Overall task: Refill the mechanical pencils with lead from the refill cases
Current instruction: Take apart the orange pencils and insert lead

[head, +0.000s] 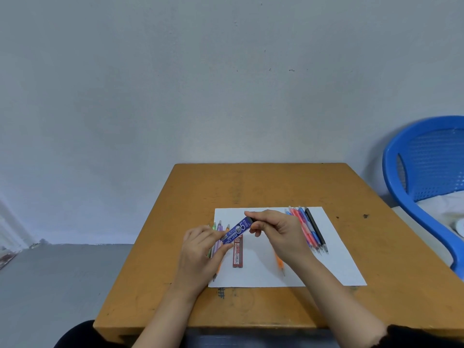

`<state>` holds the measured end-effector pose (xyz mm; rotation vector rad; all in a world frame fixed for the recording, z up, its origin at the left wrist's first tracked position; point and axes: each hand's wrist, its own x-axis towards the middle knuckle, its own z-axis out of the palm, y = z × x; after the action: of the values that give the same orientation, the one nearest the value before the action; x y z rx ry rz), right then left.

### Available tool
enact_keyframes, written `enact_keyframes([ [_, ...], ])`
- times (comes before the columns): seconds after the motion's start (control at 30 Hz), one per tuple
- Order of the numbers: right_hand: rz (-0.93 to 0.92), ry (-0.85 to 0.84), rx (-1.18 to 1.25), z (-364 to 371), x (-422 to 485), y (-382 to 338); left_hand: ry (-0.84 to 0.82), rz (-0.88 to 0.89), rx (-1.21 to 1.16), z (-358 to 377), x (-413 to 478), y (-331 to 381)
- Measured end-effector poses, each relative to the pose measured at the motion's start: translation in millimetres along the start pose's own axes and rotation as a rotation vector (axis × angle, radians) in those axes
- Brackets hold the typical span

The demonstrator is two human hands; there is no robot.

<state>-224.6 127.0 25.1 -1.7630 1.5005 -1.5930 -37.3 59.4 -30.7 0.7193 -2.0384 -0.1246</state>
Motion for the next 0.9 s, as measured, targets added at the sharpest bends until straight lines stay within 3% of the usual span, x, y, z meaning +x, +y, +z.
enact_keyframes([
  [0.2, -0.104, 0.135, -0.099, 14, -6, 3, 0.013, 0.012, -0.037, 1, 0, 0],
  [0.5, -0.007, 0.201, -0.021, 26, 4, -1, 0.046, 0.018, -0.043, -1, 0, 2],
  [0.63, 0.128, 0.142, 0.057, 20, 9, -8, 0.034, 0.008, -0.040, 0, 0, 2],
  [0.8, 0.303, 0.026, 0.326, 24, -2, -17, 0.035, -0.010, -0.026, 2, -1, -2],
  [0.9, 0.337, -0.069, 0.326, 32, -8, -17, 0.052, -0.003, -0.016, 2, -1, -1],
])
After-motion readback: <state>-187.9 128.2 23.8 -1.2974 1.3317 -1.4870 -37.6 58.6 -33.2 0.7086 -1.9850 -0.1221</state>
